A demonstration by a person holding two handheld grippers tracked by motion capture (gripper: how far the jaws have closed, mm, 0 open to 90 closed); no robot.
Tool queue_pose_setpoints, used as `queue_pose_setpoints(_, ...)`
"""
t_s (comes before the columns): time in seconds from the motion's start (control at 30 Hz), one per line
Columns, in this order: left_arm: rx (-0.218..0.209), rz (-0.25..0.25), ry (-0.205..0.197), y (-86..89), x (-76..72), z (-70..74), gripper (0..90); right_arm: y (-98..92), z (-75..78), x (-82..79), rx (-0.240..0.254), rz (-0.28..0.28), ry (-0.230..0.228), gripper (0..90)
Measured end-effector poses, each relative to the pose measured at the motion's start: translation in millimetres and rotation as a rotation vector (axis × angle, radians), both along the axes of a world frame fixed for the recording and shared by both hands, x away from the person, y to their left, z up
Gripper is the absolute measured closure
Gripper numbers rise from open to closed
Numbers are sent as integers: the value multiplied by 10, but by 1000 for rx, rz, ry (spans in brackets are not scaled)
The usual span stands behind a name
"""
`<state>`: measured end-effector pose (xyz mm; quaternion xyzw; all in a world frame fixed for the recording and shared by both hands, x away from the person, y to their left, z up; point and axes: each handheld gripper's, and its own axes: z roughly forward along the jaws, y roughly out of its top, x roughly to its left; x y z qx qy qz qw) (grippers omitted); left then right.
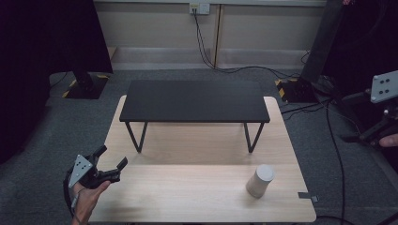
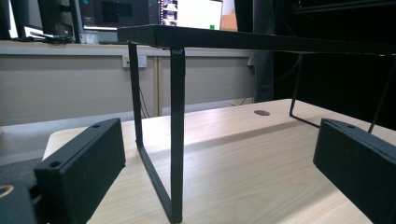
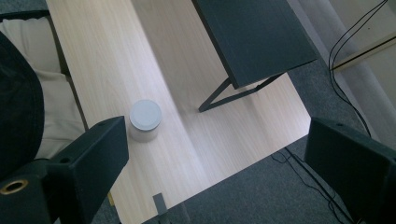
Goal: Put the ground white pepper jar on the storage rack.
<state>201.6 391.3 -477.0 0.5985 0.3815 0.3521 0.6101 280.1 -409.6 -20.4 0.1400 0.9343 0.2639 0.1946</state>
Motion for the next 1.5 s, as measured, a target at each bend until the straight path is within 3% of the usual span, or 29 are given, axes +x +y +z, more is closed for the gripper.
queue_pose_setpoints(0.3, -20, -3, 6, 4, -5, -2, 0, 31, -82, 84, -16, 15, 15, 55)
queue_pose_setpoints(0.63, -20, -1, 7, 13, -10, -2, 0, 88, -391, 270, -30, 39, 62, 56)
queue_pose_setpoints(0.9, -23, -3, 6, 20, -16, -2, 0, 118, -724, 401, -25, 59, 103, 56)
queue_pose_setpoints(1.03, -27, 0, 6, 21, -15, -5, 0, 152, -994, 493, -16, 75, 138, 56)
queue_pose_setpoints(1.43, -27, -2, 7, 16, -14, -9, 0, 247, -1591, 628, 7, 112, 186, 58)
queue_pose_setpoints(1.5, -25, -2, 7, 17, -14, -7, 0, 259, -1636, 637, 5, 115, 190, 58)
